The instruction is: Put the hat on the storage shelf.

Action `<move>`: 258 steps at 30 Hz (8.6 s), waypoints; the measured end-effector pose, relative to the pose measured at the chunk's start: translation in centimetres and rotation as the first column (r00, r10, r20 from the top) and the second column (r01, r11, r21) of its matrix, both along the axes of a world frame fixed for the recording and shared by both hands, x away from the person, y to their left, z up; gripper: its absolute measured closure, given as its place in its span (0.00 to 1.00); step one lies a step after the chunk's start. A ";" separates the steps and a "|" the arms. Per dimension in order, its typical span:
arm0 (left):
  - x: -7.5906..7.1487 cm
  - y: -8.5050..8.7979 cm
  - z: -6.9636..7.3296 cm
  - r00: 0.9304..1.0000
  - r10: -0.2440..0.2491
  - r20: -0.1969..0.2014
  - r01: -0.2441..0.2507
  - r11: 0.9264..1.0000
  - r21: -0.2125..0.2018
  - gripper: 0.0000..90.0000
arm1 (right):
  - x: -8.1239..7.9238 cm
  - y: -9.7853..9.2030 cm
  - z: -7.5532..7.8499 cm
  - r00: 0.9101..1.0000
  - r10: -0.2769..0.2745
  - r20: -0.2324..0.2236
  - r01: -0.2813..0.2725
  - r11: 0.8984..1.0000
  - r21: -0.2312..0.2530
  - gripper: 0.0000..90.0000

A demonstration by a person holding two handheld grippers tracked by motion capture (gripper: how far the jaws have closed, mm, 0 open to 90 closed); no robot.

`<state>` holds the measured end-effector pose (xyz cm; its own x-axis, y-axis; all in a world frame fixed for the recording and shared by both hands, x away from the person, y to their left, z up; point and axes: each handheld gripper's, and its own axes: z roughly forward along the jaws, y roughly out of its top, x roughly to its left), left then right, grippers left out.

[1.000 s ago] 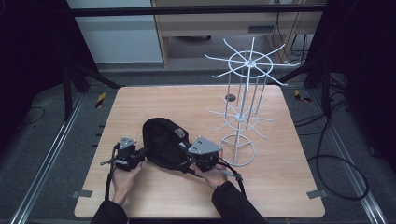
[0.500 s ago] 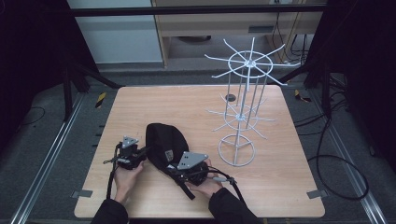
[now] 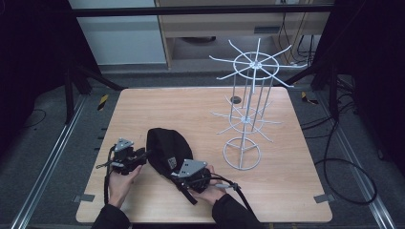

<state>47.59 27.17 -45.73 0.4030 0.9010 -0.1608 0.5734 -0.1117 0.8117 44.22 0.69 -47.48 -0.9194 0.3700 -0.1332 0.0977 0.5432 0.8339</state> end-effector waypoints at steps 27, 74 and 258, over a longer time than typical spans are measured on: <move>0.0 -6.7 3.3 0.994 -0.104 0.015 0.105 0.993 -0.048 0.58 | -0.3 0.2 -0.1 1.000 0.001 -0.026 -0.001 1.000 0.007 0.89; -4.6 -3.9 4.8 0.939 -0.291 0.182 0.312 0.945 -0.097 0.90 | 3.5 -1.9 -0.3 0.931 -0.242 -0.273 0.305 0.926 0.222 0.67; -4.5 -2.9 16.6 0.822 -0.173 0.543 0.342 0.912 -0.228 0.96 | -2.0 -29.1 -1.0 0.645 -0.761 -0.070 0.764 0.637 0.104 0.34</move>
<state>43.06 24.26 -29.10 0.7127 0.6917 -0.1163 0.0633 0.1017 0.9928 42.25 -28.40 -48.43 -0.3055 0.9517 -0.0291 0.4488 0.1709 0.8771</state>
